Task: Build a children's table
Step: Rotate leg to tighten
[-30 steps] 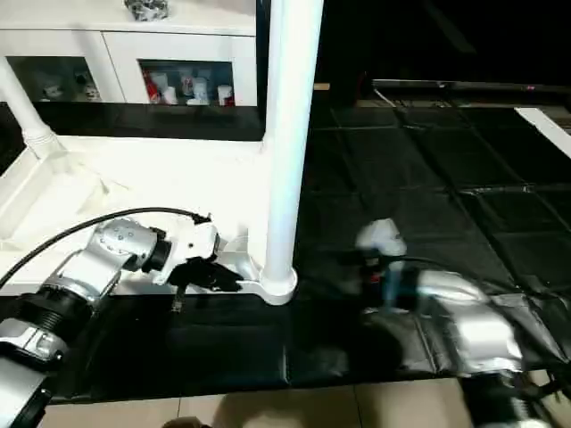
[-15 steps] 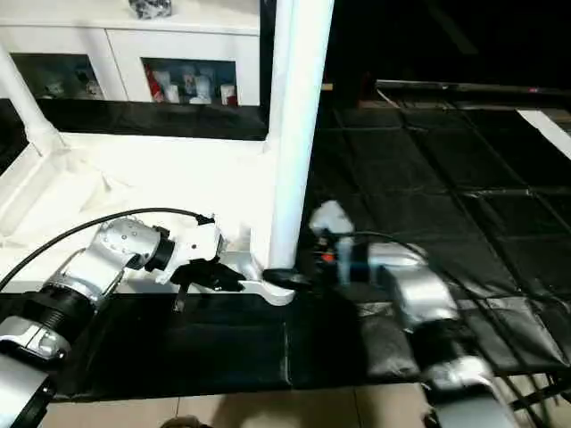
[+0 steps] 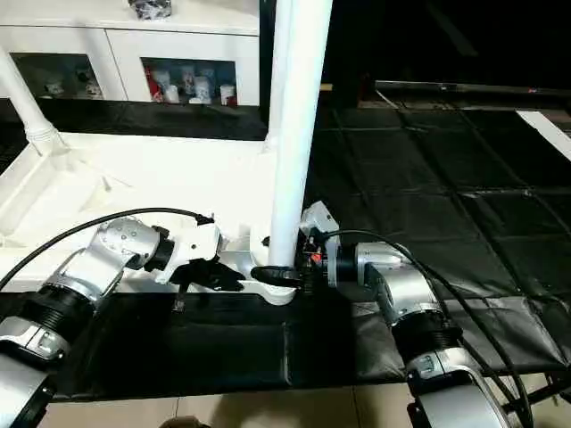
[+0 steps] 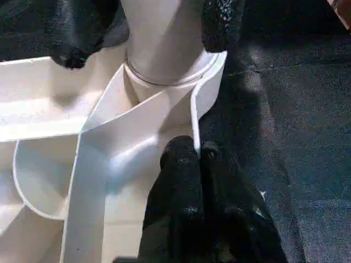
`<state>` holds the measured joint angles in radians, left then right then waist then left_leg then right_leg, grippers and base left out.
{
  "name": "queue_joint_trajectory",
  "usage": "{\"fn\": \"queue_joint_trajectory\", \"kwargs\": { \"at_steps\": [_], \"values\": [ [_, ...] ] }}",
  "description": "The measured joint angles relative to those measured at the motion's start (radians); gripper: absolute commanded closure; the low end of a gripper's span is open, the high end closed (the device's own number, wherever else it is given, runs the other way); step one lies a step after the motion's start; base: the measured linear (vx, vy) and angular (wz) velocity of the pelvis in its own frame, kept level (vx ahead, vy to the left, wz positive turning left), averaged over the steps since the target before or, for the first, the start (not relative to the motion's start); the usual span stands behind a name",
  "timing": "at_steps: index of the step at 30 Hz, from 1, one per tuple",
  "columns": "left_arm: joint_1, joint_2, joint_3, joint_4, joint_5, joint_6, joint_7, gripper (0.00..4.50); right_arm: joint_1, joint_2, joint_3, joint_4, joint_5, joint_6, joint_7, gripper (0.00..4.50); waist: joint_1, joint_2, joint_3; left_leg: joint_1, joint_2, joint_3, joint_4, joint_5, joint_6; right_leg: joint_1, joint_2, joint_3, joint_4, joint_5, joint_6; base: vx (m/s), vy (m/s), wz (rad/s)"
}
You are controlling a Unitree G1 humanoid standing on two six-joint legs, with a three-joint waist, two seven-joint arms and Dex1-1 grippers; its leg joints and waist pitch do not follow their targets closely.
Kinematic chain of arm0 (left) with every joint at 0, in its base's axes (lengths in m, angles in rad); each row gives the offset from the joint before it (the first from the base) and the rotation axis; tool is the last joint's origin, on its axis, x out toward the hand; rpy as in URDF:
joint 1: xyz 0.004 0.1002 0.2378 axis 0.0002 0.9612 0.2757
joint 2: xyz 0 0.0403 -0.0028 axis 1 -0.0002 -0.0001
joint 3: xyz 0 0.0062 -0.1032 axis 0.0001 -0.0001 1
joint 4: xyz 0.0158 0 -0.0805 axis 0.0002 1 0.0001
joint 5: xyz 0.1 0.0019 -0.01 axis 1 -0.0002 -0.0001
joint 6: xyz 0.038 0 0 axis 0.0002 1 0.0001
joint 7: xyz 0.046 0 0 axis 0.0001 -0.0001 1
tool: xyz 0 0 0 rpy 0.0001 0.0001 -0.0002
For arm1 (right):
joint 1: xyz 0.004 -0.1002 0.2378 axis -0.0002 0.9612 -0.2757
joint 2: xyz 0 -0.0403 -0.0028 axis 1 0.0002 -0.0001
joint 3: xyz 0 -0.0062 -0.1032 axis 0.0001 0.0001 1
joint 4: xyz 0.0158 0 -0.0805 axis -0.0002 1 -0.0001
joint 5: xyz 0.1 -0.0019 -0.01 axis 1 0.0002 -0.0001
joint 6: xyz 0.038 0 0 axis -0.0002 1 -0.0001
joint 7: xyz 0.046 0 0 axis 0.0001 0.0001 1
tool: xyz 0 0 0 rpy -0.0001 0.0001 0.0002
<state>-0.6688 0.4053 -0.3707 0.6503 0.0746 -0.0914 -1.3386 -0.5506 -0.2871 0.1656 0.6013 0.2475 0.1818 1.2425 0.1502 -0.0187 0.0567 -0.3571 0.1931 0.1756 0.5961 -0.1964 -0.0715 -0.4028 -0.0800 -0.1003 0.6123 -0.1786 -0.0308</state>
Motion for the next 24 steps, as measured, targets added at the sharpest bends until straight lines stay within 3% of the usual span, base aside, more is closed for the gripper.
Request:
{"fn": "queue_joint_trajectory", "kwargs": {
  "at_steps": [8,14,19,22,24],
  "values": [
    [0.0,0.0,0.0,0.0,0.002,-0.003,0.001,4.5,0.03,-0.006,-0.003,-0.04,0.019,0.005,0.009,1.45,0.0,0.0,0.0,0.0,0.0,0.0,0.0,0.0,0.0,0.0,0.0,0.0,0.0,0.0,0.0,0.0,0.0,0.0],
    [0.0,0.0,0.0,0.0,0.003,-0.003,0.002,4.5,0.038,-0.01,-0.018,-0.051,0.032,0.025,0.009,0.95,0.0,0.0,0.0,0.0,0.0,0.0,0.0,0.0,0.0,0.0,0.0,0.0,0.0,0.0,0.0,0.0,0.0,0.0],
    [0.0,0.0,0.0,0.0,0.004,-0.004,0.002,4.5,0.046,-0.018,-0.018,-0.062,0.035,0.029,0.011,0.95,0.0,0.0,0.0,0.0,0.0,0.0,0.0,0.0,0.0,0.0,0.0,0.0,0.0,0.0,0.0,0.0,0.0,0.0],
    [0.0,0.0,0.0,0.0,0.005,-0.004,0.002,4.5,0.048,-0.024,-0.02,-0.083,0.04,0.033,0.021,1.31,0.0,0.0,0.0,0.0,0.0,0.0,0.0,0.0,0.0,0.0,0.0,0.0,0.0,0.0,0.0,0.0,0.0,0.0],
    [0.0,0.0,0.0,0.0,0.005,-0.004,0.002,4.5,0.049,-0.026,-0.02,-0.087,0.04,0.033,0.023,1.31,0.0,0.0,0.0,0.0,0.0,0.0,0.0,0.0,0.0,0.0,0.0,0.0,0.0,0.0,0.0,0.0,0.0,0.0]
  ]
}}
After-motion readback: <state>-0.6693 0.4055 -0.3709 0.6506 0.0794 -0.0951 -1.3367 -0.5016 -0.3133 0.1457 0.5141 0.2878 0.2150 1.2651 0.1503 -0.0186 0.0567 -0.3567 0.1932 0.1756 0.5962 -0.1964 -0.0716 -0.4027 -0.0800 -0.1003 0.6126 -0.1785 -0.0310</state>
